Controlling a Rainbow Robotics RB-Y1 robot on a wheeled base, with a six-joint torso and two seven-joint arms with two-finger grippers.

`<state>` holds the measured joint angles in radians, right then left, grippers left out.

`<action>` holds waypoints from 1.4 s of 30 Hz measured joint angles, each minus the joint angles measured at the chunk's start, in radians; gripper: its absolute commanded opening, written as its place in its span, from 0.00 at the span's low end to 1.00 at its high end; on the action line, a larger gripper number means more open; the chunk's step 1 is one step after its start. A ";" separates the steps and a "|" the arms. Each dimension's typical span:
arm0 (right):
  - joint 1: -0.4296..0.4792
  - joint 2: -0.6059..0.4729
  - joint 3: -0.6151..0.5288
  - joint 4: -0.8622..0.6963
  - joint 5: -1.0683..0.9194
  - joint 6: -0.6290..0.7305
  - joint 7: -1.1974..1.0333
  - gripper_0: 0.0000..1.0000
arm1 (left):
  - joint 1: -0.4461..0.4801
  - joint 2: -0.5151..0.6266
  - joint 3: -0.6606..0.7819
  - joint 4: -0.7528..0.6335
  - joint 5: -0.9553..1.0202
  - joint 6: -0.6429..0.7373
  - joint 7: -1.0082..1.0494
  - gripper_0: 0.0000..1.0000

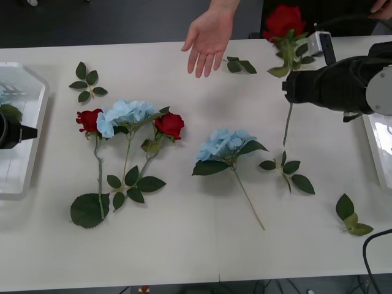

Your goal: Place the red flowers into the right box and the blue flowers into the left box. If a person shows an open palm, hand one flower to the person first, then continue sorting.

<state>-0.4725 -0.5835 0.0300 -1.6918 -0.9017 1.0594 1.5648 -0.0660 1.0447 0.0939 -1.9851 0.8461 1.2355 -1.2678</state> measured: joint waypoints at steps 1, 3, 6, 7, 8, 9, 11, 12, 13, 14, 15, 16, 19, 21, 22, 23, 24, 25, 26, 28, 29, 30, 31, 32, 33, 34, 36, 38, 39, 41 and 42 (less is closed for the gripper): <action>-0.007 0.000 0.000 0.000 -0.010 -0.033 0.013 0.00 | 0.000 0.000 0.000 0.000 0.000 0.000 0.000 1.00; -0.032 0.000 0.000 0.005 -0.057 -0.090 0.037 0.00 | 0.000 0.000 0.000 0.000 0.000 0.000 0.000 1.00; -0.103 0.000 0.008 0.053 -0.151 -0.186 0.050 0.00 | 0.000 0.000 0.000 0.000 0.000 0.000 0.000 1.00; -0.135 0.000 0.016 0.078 -0.168 -0.221 0.057 0.00 | 0.000 0.000 0.000 0.000 0.000 0.000 0.000 1.00; -0.168 0.000 0.028 0.103 -0.185 -0.258 0.080 0.00 | 0.000 0.000 0.000 0.000 0.000 0.000 0.000 1.00; -0.203 0.000 0.045 0.136 -0.208 -0.304 0.118 0.00 | 0.000 0.000 0.000 0.000 0.000 0.000 0.000 1.00; -0.271 0.000 0.087 0.200 -0.259 -0.404 0.216 0.00 | 0.000 0.000 0.000 0.000 0.000 0.000 0.000 1.00; -0.306 0.000 0.110 0.231 -0.279 -0.443 0.263 0.00 | 0.000 0.000 0.000 0.000 0.000 0.000 0.000 1.00; -0.337 0.001 0.132 0.258 -0.299 -0.476 0.299 0.00 | 0.000 0.000 0.000 0.000 0.000 0.000 0.000 1.00; -0.371 0.001 0.154 0.285 -0.317 -0.504 0.326 0.00 | 0.000 0.000 0.000 0.000 0.000 0.000 0.000 1.00; -0.400 0.002 0.171 0.309 -0.330 -0.531 0.338 0.00 | 0.000 0.000 0.000 0.000 0.000 0.000 0.000 1.00; -0.425 0.006 0.182 0.328 -0.338 -0.553 0.346 0.00 | 0.000 0.000 0.000 0.000 0.000 0.000 0.000 1.00; -0.490 0.028 0.194 0.379 -0.346 -0.593 0.398 0.00 | 0.000 0.000 0.000 0.000 0.000 0.000 0.000 1.00; -0.523 0.043 0.194 0.403 -0.351 -0.614 0.466 0.00 | 0.000 0.000 0.000 0.000 0.000 -0.001 0.000 1.00; -0.536 0.049 0.194 0.412 -0.358 -0.624 0.498 0.00 | 0.000 0.000 0.000 0.000 0.000 -0.001 0.000 1.00; -0.547 0.054 0.194 0.418 -0.369 -0.632 0.522 0.00 | 0.000 0.000 0.000 0.000 0.000 -0.001 0.000 1.00; -0.556 0.059 0.194 0.423 -0.390 -0.638 0.544 0.00 | 0.000 0.000 0.000 0.000 0.000 -0.001 0.000 1.00; -0.563 0.062 0.194 0.426 -0.422 -0.647 0.560 0.00 | 0.000 0.000 0.000 0.000 0.000 -0.001 0.000 1.00; -0.567 0.064 0.194 0.428 -0.455 -0.656 0.574 0.00 | 0.000 0.000 0.000 0.000 0.000 -0.001 0.000 1.00; -0.570 0.064 0.194 0.429 -0.524 -0.662 0.605 0.00 | 0.000 0.000 0.000 0.000 0.000 -0.001 0.000 1.00; -0.570 0.064 0.194 0.429 -0.549 -0.662 0.627 0.00 | 0.000 0.000 0.000 0.000 0.000 -0.001 0.000 1.00; -0.570 0.065 0.194 0.429 -0.561 -0.662 0.652 0.00 | 0.000 0.000 0.000 0.000 0.000 -0.001 0.000 1.00; -0.570 0.065 0.194 0.430 -0.567 -0.660 0.676 0.00 | 0.000 0.000 0.000 0.000 0.000 -0.001 0.000 1.00; -0.570 0.066 0.194 0.431 -0.572 -0.655 0.699 0.00 | 0.000 0.000 0.000 0.000 0.000 -0.001 0.000 1.00; -0.570 0.066 0.194 0.432 -0.576 -0.648 0.714 0.00 | 0.000 0.000 0.000 0.000 0.000 -0.001 0.000 1.00; -0.570 0.066 0.194 0.433 -0.578 -0.644 0.724 0.00 | 0.000 0.000 0.000 0.000 0.000 -0.001 0.000 1.00; -0.570 0.067 0.194 0.434 -0.579 -0.642 0.731 0.17 | 0.000 0.000 0.000 0.000 0.000 -0.001 0.000 1.00; -0.570 0.067 0.194 0.434 -0.580 -0.642 0.731 0.26 | 0.000 0.000 0.000 0.000 0.000 -0.001 0.000 1.00; -0.570 0.067 0.194 0.435 -0.582 -0.642 0.731 0.37 | 0.000 0.000 0.000 0.000 0.000 -0.001 0.000 1.00; -0.570 0.067 0.194 0.435 -0.590 -0.639 0.731 0.50 | 0.000 0.000 0.000 0.000 0.000 -0.001 0.000 1.00; -0.570 0.067 0.194 0.435 -0.596 -0.632 0.731 0.62 | 0.000 0.000 0.000 0.000 0.000 -0.001 0.000 1.00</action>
<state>-1.0424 -0.5166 0.2242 -1.2565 -1.4979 0.4276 2.2962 -0.0660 1.0450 0.0940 -1.9853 0.8461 1.2348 -1.2678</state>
